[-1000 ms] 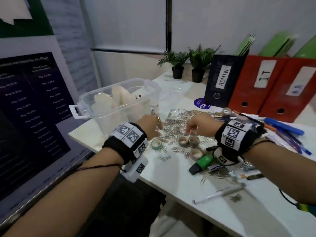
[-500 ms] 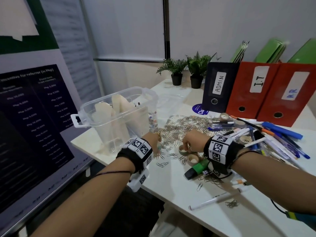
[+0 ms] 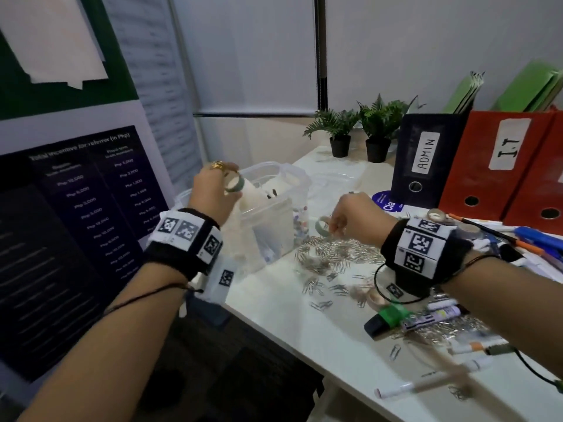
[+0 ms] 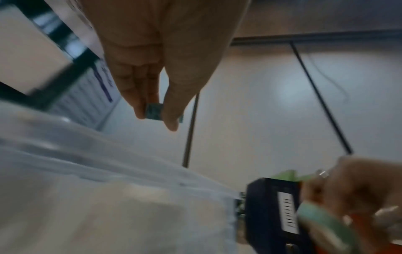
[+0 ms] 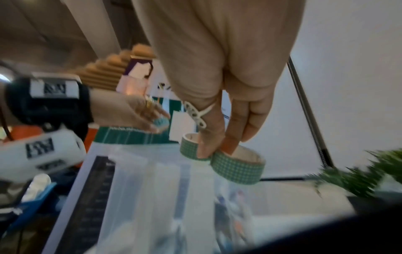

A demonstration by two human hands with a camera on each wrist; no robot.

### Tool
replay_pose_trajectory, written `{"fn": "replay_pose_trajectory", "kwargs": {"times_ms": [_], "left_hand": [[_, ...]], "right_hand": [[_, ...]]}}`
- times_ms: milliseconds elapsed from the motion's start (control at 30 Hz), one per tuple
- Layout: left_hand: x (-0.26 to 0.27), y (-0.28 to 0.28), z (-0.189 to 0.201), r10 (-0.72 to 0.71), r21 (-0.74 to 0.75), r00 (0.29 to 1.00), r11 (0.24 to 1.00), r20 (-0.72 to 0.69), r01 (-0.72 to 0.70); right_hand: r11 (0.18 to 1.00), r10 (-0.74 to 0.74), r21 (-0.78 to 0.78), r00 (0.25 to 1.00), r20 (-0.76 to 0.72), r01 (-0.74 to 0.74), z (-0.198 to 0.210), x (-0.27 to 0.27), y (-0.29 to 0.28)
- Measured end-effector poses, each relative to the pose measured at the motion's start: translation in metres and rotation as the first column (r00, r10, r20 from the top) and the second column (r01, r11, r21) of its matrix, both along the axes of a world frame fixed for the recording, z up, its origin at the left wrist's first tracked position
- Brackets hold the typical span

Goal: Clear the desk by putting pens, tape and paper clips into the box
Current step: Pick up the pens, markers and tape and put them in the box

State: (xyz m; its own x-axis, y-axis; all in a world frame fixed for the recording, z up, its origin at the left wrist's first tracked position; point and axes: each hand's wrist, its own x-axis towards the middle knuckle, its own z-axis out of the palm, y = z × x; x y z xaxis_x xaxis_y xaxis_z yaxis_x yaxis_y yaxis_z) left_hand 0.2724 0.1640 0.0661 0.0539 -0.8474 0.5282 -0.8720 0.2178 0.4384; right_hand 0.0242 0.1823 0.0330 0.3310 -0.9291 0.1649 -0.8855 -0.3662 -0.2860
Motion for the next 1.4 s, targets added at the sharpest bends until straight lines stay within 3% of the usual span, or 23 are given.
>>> {"fn": "replay_pose_trajectory", "kwargs": {"times_ms": [167,433,600,733,800,867,933,1033,1200,1300,1400], "left_hand": [[0.063,-0.029,-0.004,0.210,0.161,0.977,0.963,0.049,-0.215],[0.084,-0.064,-0.019,0.196,0.226,0.973,0.949,0.126,-0.220],[0.084,-0.072,-0.026,0.225,0.319,0.945,0.901,0.237,-0.294],[0.091,-0.075,-0.032,0.223,0.309,0.974,0.930,-0.039,-0.200],[0.090,-0.069,-0.031,0.166,0.288,0.983,0.948,-0.083,-0.136],[0.090,-0.068,-0.032,0.137,0.258,0.989,0.958,-0.047,-0.121],[0.091,-0.069,-0.031,0.149,0.236,0.984,0.964,-0.100,-0.122],[0.092,-0.071,-0.032,0.165,0.232,0.980,0.963,-0.115,-0.135],[0.090,-0.067,-0.029,0.149,0.257,0.986,0.959,-0.080,-0.123],[0.083,-0.056,-0.019,0.169,0.120,0.979,0.976,0.117,-0.183],[0.065,-0.036,-0.007,0.086,-0.042,0.984,0.996,0.154,-0.081]], "right_hand": [[0.987,0.128,-0.130,0.962,0.240,-0.099,0.045,0.064,-0.027],[0.991,0.135,-0.066,0.905,0.402,-0.118,0.053,0.156,-0.067],[0.998,0.054,-0.052,0.876,0.478,-0.033,0.056,0.186,-0.092],[0.999,0.023,0.012,0.898,0.440,-0.032,0.052,0.206,-0.108],[0.997,0.051,0.038,0.927,0.372,-0.070,0.044,0.212,-0.112],[0.986,0.121,0.085,0.961,0.248,-0.146,0.036,0.214,-0.113],[0.969,0.196,0.124,0.971,0.135,-0.212,0.031,0.216,-0.114],[0.964,0.230,0.117,0.971,0.070,-0.237,0.030,0.215,-0.116],[0.977,0.210,0.014,0.974,0.087,-0.212,0.030,0.196,-0.108],[0.977,0.205,-0.096,0.968,0.145,-0.192,0.038,0.153,-0.083],[0.987,0.143,-0.089,0.979,0.144,-0.131,0.038,0.086,-0.047]]}}
